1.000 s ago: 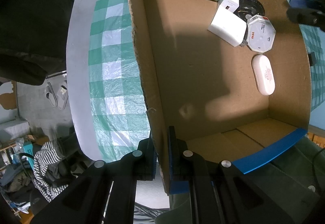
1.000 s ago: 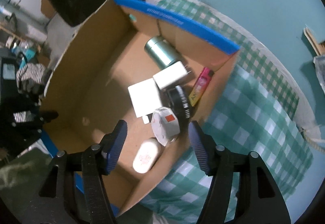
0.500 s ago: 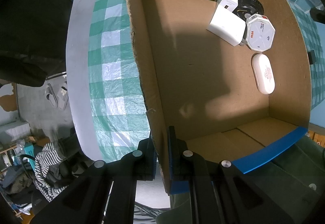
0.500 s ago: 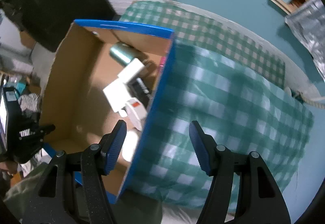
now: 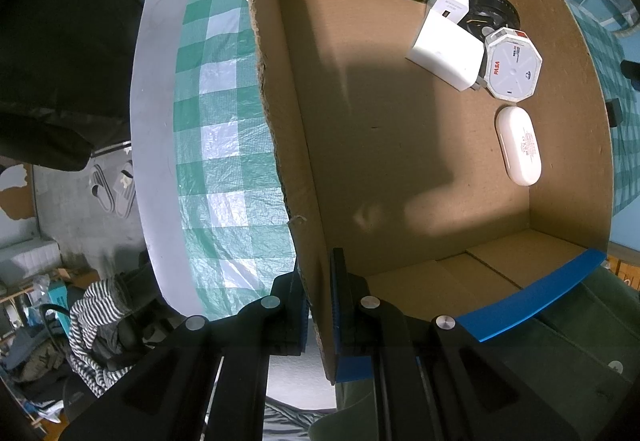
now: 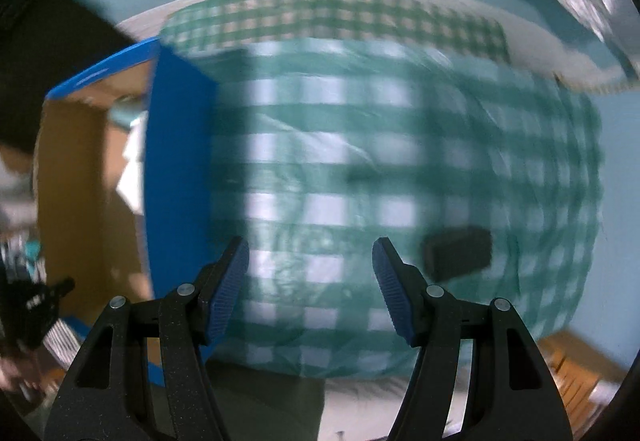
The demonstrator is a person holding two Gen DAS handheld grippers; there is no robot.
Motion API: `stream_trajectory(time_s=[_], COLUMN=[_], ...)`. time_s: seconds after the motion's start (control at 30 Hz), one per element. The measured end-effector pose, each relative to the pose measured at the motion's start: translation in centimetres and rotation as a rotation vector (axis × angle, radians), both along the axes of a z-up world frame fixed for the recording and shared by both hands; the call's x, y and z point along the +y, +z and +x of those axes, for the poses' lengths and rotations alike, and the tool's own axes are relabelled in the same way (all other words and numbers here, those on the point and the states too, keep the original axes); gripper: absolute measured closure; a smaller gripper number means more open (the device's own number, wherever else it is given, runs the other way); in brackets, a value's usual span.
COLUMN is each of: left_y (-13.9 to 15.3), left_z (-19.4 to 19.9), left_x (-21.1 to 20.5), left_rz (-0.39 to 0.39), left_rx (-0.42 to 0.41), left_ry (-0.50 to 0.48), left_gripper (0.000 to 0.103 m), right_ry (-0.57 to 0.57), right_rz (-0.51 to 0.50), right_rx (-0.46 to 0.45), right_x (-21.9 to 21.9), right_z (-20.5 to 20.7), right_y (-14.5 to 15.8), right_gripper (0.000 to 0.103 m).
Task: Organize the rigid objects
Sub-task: 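Move the right gripper to the black plug charger and grasp it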
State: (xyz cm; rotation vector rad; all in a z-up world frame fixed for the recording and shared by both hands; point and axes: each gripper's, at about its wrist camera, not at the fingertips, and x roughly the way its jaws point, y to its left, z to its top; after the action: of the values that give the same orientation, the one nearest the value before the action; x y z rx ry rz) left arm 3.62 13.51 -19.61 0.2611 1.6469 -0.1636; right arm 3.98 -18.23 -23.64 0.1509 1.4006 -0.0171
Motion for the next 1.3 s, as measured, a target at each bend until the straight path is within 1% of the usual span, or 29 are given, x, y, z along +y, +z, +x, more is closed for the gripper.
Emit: stream_trajectory(time_s=[0.13,0.23,0.3,0.47,0.53,0.7,0.8,0.9,0.97,1.0,1.1,1.2,1.3], left_y=[0.1,0.1,0.1,0.1,0.1,0.1,0.1,0.2,0.2,0.2,0.2,0.2,0.1], left_z=[-0.1,0.0,0.0,0.0,-0.1,-0.1,-0.1,-0.1,-0.1,-0.1,-0.1,-0.2,-0.2], left_x=[0.0,0.0,0.0,0.0,0.0,-0.1,-0.1,-0.1,-0.1,-0.1,-0.1,-0.1,0.0], left_rz=[0.0,0.001,0.002,0.004,0.005,0.008,0.01,0.009,0.009,0.009,0.009,0.009,0.007], left_rx=[0.0,0.0,0.0,0.002,0.003,0.004,0.004,0.004,0.004,0.005,0.005,0.008,0.008], left_ry=[0.004,0.005,0.006,0.01,0.009,0.007,0.006,0.007,0.006,0.007,0.007,0.007,0.008], left_gripper=[0.095,0.095,0.095,0.095,0.095,0.095,0.095,0.095,0.095,0.095,0.095,0.094,0.094], right_ry=[-0.177,-0.316,-0.387,-0.508,-0.551,-0.637,-0.653,-0.632,-0.605,-0.59,-0.507,-0.411,-0.368], right_rz=[0.007,0.02,0.036,0.124,0.151,0.125,0.115,0.089,0.081,0.075,0.036,0.005,-0.003], right_rx=[0.022,0.043,0.071,0.115,0.115,0.118,0.131,0.139,0.139,0.136,0.132,0.136,0.146], right_x=[-4.6,-7.9,-9.8,-12.4,-13.1,-14.4,-14.9,-14.9,-14.8,-14.6,-13.8,-12.6,-12.0], right_z=[-0.6,-1.4,-2.0,-2.7,-2.8,-2.7,-2.3,-2.0,-1.9,-1.9,-1.2,-0.5,-0.2], right_y=[-1.0,-2.0,-3.1,-5.5,-6.3,-7.5,-8.3,-8.7,-8.9,-9.0,-9.0,-8.9,-9.2], right_gripper=[0.038,0.033,0.033,0.033,0.033,0.033,0.034,0.043,0.052,0.054,0.063,0.065,0.065])
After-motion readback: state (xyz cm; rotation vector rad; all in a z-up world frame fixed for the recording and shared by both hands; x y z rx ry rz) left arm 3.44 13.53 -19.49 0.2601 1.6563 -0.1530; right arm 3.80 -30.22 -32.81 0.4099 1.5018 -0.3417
